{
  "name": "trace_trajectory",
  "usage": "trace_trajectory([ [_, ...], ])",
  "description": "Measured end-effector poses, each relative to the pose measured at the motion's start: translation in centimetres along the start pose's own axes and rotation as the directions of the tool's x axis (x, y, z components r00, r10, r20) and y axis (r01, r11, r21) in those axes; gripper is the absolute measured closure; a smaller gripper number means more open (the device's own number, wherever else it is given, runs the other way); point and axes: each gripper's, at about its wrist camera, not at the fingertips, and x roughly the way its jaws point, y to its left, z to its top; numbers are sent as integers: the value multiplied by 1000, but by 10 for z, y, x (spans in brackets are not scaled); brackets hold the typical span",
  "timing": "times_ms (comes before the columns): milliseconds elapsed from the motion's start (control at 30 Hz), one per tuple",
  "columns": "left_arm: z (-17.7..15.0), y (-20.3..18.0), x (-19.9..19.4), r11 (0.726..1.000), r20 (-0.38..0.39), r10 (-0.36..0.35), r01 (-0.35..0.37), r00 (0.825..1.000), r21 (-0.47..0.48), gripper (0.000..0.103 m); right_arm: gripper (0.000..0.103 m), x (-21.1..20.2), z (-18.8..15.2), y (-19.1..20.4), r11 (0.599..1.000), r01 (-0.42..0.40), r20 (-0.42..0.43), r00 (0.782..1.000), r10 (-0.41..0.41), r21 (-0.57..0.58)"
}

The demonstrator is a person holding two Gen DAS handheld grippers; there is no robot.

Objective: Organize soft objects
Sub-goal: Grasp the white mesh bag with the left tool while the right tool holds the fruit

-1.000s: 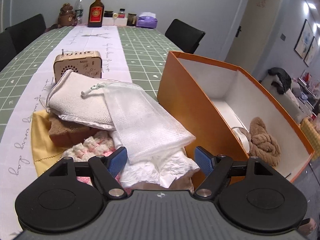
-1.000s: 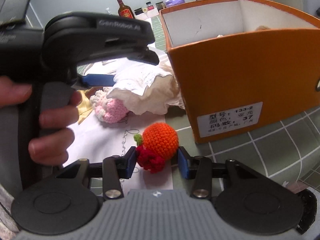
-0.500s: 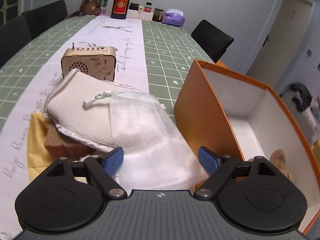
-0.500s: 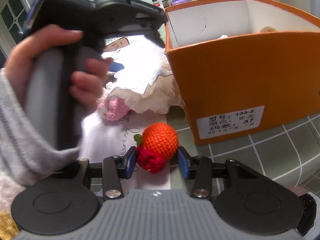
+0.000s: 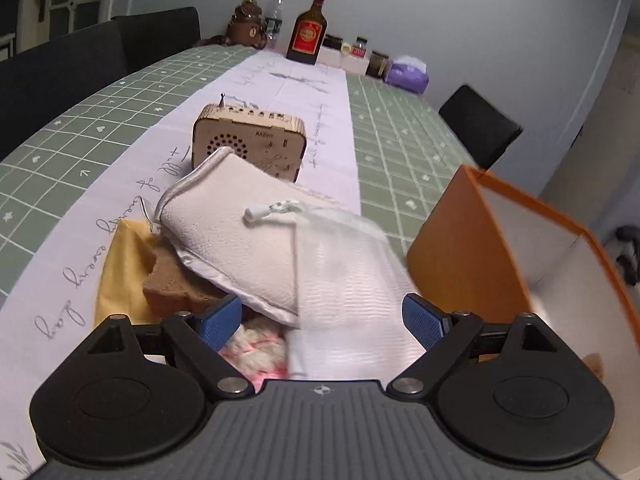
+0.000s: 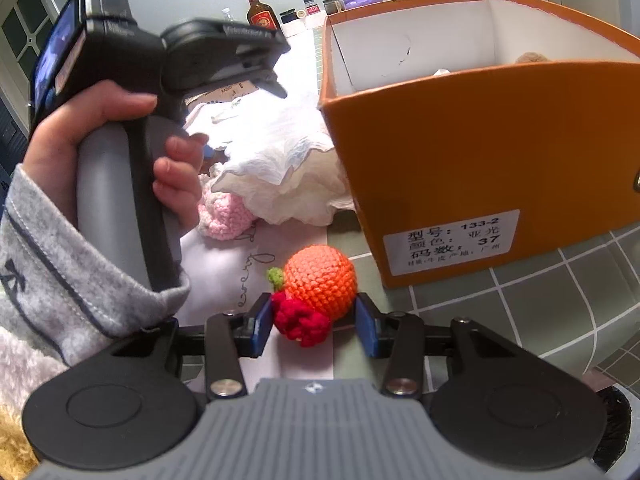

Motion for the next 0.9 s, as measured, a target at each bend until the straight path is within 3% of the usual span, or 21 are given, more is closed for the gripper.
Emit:
trace_trajectory([
  [100, -1, -2, 15, 997, -49, 25, -21, 998, 73, 0, 59, 2, 2, 2, 1000, 5, -2, 1000, -5, 2],
  [167, -5, -3, 13, 995, -25, 37, -34, 999, 92, 28, 59, 2, 3, 2, 1000, 12, 2, 1000, -12, 5],
  [200, -6, -3, 10, 995, -5, 35, -35, 999, 94, 55, 59, 2, 3, 2, 1000, 16, 2, 1000, -16, 5],
  [233, -7, -3, 6, 995, 4, 38, -38, 999, 95, 70, 59, 1, 3, 3, 1000, 20, 0, 1000, -20, 3],
  [333, -4, -1, -4, 993, 27, 32, -35, 999, 114, 98, 59, 1, 4, 7, 1000, 30, -4, 1000, -30, -7],
  [400, -1, 0, -12, 990, 35, 6, -11, 999, 138, 99, 59, 0, 3, 10, 999, 33, -4, 999, -33, -17],
  [533, 3, -2, -38, 981, 106, 8, -28, 994, 194, 99, 59, -2, 2, 16, 999, 27, 3, 1000, -27, -32],
  [900, 10, 18, -113, 982, 246, -109, 67, 963, 175, 101, 59, -19, -2, 27, 998, 13, 44, 999, -10, -69],
])
